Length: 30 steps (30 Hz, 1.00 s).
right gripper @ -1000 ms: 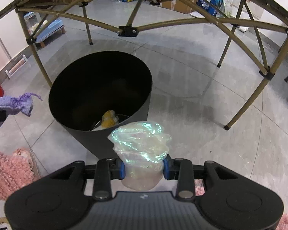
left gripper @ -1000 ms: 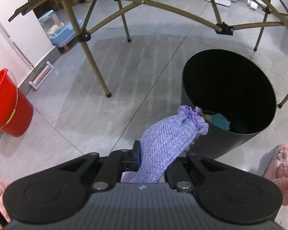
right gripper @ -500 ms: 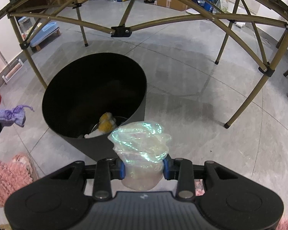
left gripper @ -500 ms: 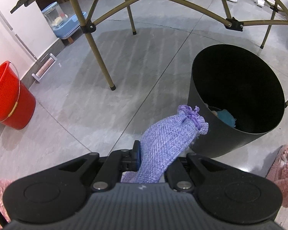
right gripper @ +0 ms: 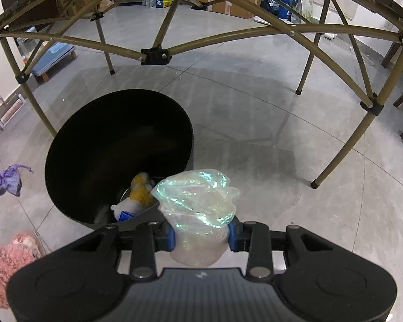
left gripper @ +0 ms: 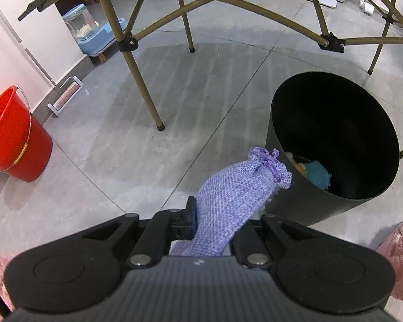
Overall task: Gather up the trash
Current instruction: 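Lower the purple pouch into the bin and open the left tool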
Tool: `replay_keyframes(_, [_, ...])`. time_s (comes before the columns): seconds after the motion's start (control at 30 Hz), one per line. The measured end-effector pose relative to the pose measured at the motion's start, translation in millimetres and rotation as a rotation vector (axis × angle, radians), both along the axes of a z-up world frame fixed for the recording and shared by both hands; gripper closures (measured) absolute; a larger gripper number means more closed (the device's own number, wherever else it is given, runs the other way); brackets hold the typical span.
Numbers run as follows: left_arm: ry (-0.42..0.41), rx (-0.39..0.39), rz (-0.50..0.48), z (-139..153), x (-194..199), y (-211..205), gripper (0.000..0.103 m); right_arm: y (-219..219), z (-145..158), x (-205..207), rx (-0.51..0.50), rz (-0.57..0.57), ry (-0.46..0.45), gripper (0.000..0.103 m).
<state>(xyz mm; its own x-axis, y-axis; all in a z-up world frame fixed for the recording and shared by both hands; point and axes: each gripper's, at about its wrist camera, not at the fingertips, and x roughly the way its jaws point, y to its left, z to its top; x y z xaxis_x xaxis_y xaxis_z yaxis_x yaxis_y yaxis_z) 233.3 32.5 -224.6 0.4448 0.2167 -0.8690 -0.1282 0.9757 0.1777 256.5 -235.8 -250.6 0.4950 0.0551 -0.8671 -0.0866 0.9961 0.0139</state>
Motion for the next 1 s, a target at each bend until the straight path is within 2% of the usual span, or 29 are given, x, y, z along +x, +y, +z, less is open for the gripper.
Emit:
replay_keyframes(0.47, [-0.059, -0.021, -0.08, 14, 36, -46, 0.097, -8, -1, 5, 0.006, -0.034, -0.007, 0.069])
replay_keyframes(1.0, [-0.013, -0.1, -0.102, 8, 79, -98, 0.097, -19, 2, 6, 0.032, -0.092, -0.033, 0.069])
